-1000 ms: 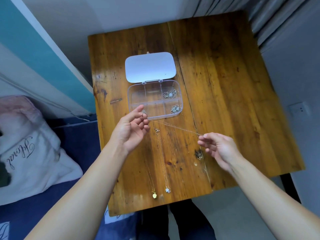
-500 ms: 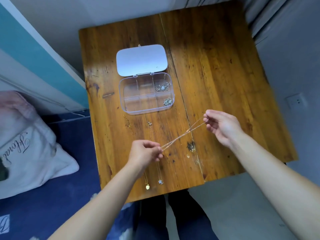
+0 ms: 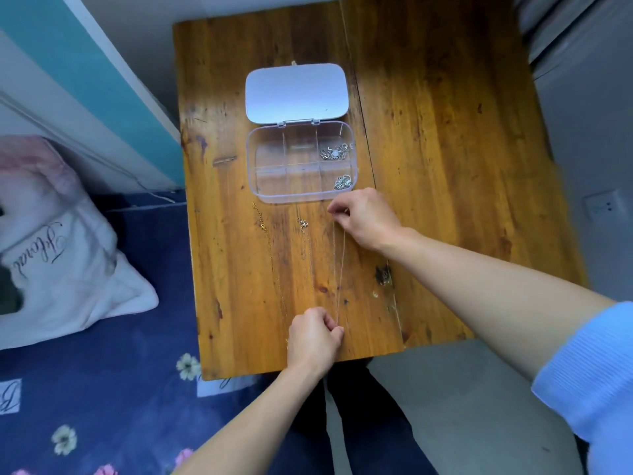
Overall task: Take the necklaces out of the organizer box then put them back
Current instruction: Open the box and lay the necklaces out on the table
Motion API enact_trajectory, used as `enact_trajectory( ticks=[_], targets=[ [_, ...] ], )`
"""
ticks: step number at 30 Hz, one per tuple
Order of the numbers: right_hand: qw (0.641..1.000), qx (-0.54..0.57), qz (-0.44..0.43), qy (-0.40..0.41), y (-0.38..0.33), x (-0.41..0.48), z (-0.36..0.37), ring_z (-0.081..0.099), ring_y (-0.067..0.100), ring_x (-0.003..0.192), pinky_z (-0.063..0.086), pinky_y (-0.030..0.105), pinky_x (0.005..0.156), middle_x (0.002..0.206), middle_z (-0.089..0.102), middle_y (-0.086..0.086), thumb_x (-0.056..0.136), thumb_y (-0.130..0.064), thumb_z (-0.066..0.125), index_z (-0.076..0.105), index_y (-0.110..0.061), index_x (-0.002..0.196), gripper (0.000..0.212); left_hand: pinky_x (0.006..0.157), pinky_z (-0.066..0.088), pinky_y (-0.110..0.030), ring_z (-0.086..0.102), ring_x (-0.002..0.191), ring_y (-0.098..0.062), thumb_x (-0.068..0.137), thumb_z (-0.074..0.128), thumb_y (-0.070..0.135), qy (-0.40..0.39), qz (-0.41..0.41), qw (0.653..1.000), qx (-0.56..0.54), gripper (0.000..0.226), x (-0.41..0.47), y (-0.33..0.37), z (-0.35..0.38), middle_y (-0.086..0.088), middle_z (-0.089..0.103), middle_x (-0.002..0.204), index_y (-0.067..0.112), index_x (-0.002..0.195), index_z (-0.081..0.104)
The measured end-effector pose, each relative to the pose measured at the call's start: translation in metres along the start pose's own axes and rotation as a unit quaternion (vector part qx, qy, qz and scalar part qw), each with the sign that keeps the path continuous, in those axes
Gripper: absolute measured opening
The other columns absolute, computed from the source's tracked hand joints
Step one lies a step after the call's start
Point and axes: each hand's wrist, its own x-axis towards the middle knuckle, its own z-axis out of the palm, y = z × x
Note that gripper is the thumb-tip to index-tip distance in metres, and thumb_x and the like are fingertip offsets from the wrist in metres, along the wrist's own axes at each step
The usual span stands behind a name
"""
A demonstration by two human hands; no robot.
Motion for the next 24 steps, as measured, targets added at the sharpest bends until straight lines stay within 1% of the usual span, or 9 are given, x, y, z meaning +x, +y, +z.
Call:
enact_trajectory(
  ticks=[4,7,9,11,13,15,17,20,24],
  targets=[
    [0.998,-0.04,-0.049,-0.006,-0.002,0.002,0.011,0.065,0.028,0.101,0.049,0.037,0.088,0.105,0.074,0.007,0.089,-0.015,0.064,0.074,-0.013,0.103,0.017,0.072,0.059,-0.04,0.07,0.068,-0.026,0.083,0.071,0.024,-0.014,0.006,1.0,0.02,0.022,0.001,-0.001,0.004,-0.006,0.071,0.073,0.019,0.067,0.057],
    [0.996,-0.056,-0.073,-0.004,-0.001,0.003,0.01,0.065,0.028,0.098,0.05,0.038,0.086,0.104,0.074,0.007,0.089,-0.018,0.064,0.073,-0.011,0.102,0.017,0.07,0.06,-0.041,0.07,0.068,-0.026,0.082,0.074,0.026,-0.034,0.004,0.999,0.025,0.025,0.002,0.0,0.003,-0.007,0.072,0.075,0.018,0.067,0.056],
    [0.995,-0.053,-0.082,0.002,0.001,0.002,0.007,0.066,0.027,0.097,0.05,0.035,0.085,0.104,0.074,0.007,0.089,-0.018,0.065,0.073,-0.01,0.103,0.017,0.061,0.061,-0.04,0.071,0.062,-0.026,0.082,0.076,0.029,-0.048,0.0,0.999,0.019,0.026,0.002,0.0,0.001,-0.008,0.071,0.072,0.017,0.068,0.057],
    [0.996,-0.048,-0.079,0.014,0.005,0.0,0.001,0.066,0.027,0.097,0.05,0.035,0.085,0.104,0.074,0.007,0.089,-0.018,0.065,0.073,-0.011,0.103,0.017,0.048,0.059,-0.035,0.069,0.05,-0.022,0.082,0.075,0.03,-0.064,-0.001,0.998,0.012,0.027,0.001,0.0,-0.002,-0.009,0.07,0.064,0.014,0.069,0.057],
    [0.996,-0.035,-0.071,0.03,0.011,-0.002,-0.008,0.066,0.026,0.094,0.05,0.035,0.083,0.103,0.074,0.006,0.09,-0.019,0.065,0.073,-0.011,0.101,0.016,0.045,0.057,-0.032,0.067,0.044,-0.019,0.083,0.074,0.032,-0.075,0.002,0.997,0.019,0.028,-0.001,0.001,-0.007,-0.007,0.07,0.06,0.011,0.072,0.06],
    [0.996,-0.021,-0.064,0.05,0.015,-0.003,-0.019,0.066,0.025,0.09,0.051,0.035,0.08,0.099,0.074,0.006,0.09,-0.021,0.064,0.073,-0.011,0.099,0.016,0.053,0.059,-0.033,0.069,0.051,-0.02,0.082,0.075,0.034,-0.071,0.004,0.997,0.037,0.028,-0.001,0.005,-0.014,-0.006,0.071,0.064,0.01,0.075,0.063],
    [0.995,-0.013,-0.062,0.073,0.016,-0.002,-0.032,0.067,0.023,0.087,0.052,0.034,0.078,0.096,0.074,0.005,0.09,-0.022,0.063,0.073,-0.012,0.099,0.016,0.065,0.06,-0.033,0.07,0.065,-0.018,0.08,0.076,0.037,-0.049,0.012,0.997,0.059,0.027,0.003,0.012,-0.027,-0.002,0.071,0.071,0.013,0.076,0.067],
    [0.994,-0.009,-0.055,0.096,0.011,0.006,-0.052,0.066,0.021,0.086,0.054,0.036,0.078,0.097,0.074,0.004,0.091,-0.024,0.062,0.072,-0.013,0.1,0.018,0.069,0.057,-0.029,0.068,0.07,-0.016,0.081,0.075,0.036,-0.006,0.047,0.997,0.06,0.022,0.015,0.032,-0.056,0.003,0.069,0.07,0.016,0.074,0.067],
    [0.995,-0.044,-0.015,0.085,0.003,0.029,-0.068,0.065,0.021,0.09,0.051,0.033,0.079,0.099,0.073,0.001,0.091,-0.024,0.061,0.072,-0.017,0.098,0.015,0.074,0.056,-0.036,0.067,0.078,-0.024,0.082,0.072,0.031,0.078,0.12,0.987,0.076,0.016,0.044,0.068,-0.104,0.0,0.069,0.071,0.015,0.083,0.069]
  ],
)
